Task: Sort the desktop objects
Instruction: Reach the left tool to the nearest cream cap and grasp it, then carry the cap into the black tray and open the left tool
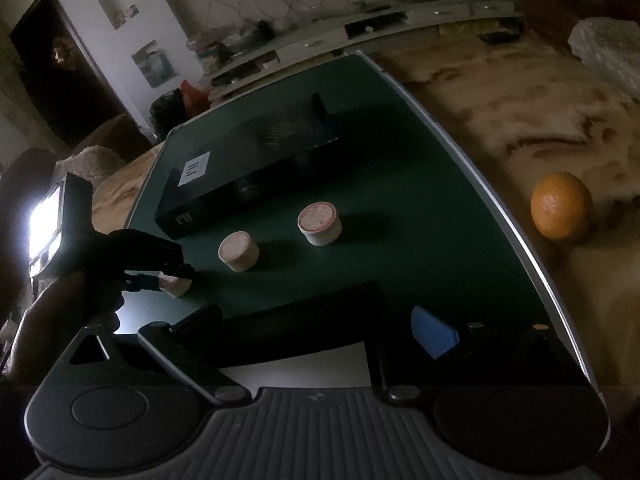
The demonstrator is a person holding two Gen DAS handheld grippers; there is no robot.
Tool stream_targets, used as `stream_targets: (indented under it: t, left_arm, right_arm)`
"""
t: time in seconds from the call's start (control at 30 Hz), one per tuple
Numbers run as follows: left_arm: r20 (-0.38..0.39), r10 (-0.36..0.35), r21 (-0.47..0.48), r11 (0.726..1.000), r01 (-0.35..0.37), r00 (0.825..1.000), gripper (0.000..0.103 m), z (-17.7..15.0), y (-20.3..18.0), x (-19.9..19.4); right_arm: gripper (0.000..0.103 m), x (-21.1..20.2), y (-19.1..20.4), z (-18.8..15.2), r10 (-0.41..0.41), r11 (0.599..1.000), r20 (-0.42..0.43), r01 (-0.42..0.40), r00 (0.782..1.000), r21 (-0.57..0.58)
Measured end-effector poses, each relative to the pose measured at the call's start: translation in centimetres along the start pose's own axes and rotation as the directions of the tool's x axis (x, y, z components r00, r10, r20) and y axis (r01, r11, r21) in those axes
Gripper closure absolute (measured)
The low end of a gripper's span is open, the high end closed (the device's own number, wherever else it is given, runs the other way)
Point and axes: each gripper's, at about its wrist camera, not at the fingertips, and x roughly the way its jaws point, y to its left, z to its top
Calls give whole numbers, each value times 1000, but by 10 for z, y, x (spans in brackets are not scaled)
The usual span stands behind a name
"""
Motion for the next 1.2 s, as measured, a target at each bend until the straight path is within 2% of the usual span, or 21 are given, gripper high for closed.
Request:
stream_targets:
  t: [0.2,0.33,0.53,0.6,0.87,1.2]
  left_arm:
    - [-10,-4,-12,1000,4,1000,62,-1,3,-15]
    - [29,-9,15,1000,9,1000,62,-8,2,-48]
    - [46,-40,52,998,37,998,62,-42,-2,-102]
    - [21,-52,59,997,50,998,62,-62,-3,-111]
    - [-74,-40,89,995,46,996,62,-118,-6,-101]
    - [-110,15,107,994,-3,994,62,-136,-2,-76]
  right_arm:
    - [0,0,-1,1,-4,1000,3,4,1000,-2]
    - [0,0,-2,4,-16,1000,8,16,1000,0]
    - [0,-3,-3,6,-35,999,-2,35,999,4]
    - [0,-4,-4,5,-34,999,-17,34,999,13]
    - [0,-11,-5,0,-20,999,-27,21,999,33]
    - [0,-8,-4,2,-37,999,-13,38,999,17]
